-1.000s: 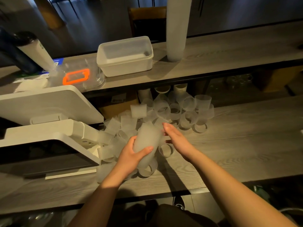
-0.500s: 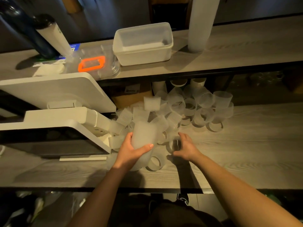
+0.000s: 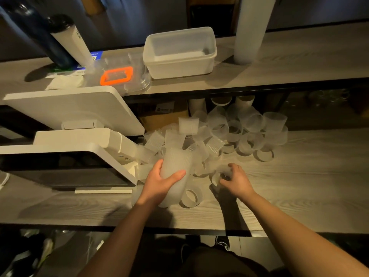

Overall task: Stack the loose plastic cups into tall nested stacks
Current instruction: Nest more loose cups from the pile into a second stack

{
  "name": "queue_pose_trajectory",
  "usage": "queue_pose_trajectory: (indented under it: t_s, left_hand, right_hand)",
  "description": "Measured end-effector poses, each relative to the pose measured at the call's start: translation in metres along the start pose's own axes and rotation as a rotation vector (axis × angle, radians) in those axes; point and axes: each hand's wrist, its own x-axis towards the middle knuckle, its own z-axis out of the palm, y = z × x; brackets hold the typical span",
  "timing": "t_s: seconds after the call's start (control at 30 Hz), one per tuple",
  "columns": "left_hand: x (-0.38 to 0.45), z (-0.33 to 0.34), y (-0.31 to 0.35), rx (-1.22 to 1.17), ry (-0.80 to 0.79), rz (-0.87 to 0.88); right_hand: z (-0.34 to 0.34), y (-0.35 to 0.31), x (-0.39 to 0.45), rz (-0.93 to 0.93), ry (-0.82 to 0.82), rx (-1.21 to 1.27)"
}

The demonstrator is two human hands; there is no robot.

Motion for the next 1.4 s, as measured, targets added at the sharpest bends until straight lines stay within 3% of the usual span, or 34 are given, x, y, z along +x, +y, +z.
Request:
queue_pose_trajectory:
  t_s: [0.17, 0.43, 0.7, 1.1, 1.3, 1.4]
  left_hand:
    - [0.0, 0.01, 0.005, 0.075, -0.055, 0.021]
    - [0.004, 0.021, 0.009, 0.236, -0.157, 0.125]
    - [0.001, 0.028, 0.02, 0.47, -0.235, 0.23]
    - [0.006, 0.024, 0.016, 0.369, -0.166, 0.221]
    - [0.006, 0.023, 0.012, 0.216, -0.095, 0.15]
    - [0.009, 0.02, 0.011, 0.188, -0.073, 0.127]
  right_hand:
    - [-0.042, -0.022, -0.012, -0.022, 0.031, 0.226]
    - [-0.086, -0.071, -0.042, -0.205, 0.004, 0.588]
    - [-0.083, -0.084, -0.054, -0.27, -0.069, 0.461]
    - [-0.047, -0.096, -0.06, -0.259, -0.248, 0.484]
    - [-0.042, -0.069, -0.031, -0.055, 0.016, 0.581]
    - [-0.039, -0.046, -0.019, -0.002, 0.033, 0.493]
